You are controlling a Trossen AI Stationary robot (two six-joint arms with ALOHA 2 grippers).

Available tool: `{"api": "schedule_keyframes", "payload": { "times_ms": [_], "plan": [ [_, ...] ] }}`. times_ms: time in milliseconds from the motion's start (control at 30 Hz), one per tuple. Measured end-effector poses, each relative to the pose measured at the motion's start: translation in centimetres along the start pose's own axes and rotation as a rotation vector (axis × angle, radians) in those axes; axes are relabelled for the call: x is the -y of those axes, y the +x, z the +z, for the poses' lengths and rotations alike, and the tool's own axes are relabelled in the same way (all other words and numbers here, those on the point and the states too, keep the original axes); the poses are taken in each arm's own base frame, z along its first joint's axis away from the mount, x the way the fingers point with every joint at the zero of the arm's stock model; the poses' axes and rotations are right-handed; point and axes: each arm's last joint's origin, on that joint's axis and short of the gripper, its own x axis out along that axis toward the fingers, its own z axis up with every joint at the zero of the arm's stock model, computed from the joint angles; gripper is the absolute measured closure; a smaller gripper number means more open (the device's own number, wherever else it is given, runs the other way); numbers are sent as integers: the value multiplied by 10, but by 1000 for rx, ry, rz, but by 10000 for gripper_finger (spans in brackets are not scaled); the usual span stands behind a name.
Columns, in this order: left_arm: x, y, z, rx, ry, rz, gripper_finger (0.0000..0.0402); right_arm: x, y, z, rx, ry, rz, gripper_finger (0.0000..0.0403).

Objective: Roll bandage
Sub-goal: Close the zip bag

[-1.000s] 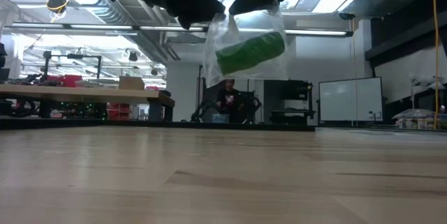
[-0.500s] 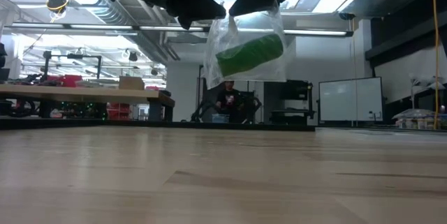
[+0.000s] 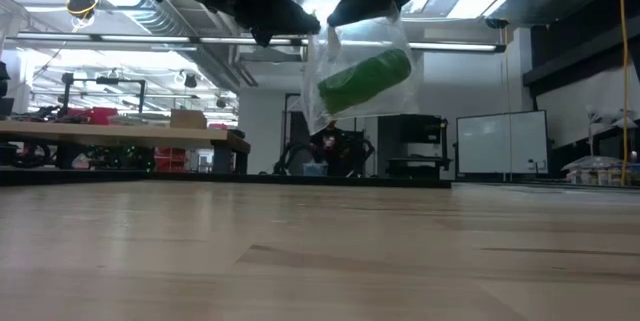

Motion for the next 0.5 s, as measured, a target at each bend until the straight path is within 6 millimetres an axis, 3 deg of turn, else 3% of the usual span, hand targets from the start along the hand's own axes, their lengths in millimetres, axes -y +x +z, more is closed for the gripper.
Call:
{"api": "schedule_keyframes", "payload": {
  "times_ms": [300, 500],
  "plan": [
    [0, 0, -2, -24, -5, -3, 396, -1, 0, 2, 20, -2, 27, 401],
    [0, 1, -8, -64, -4, -4, 395, -1, -1, 4, 37, 0, 44, 369]
  ]
}}
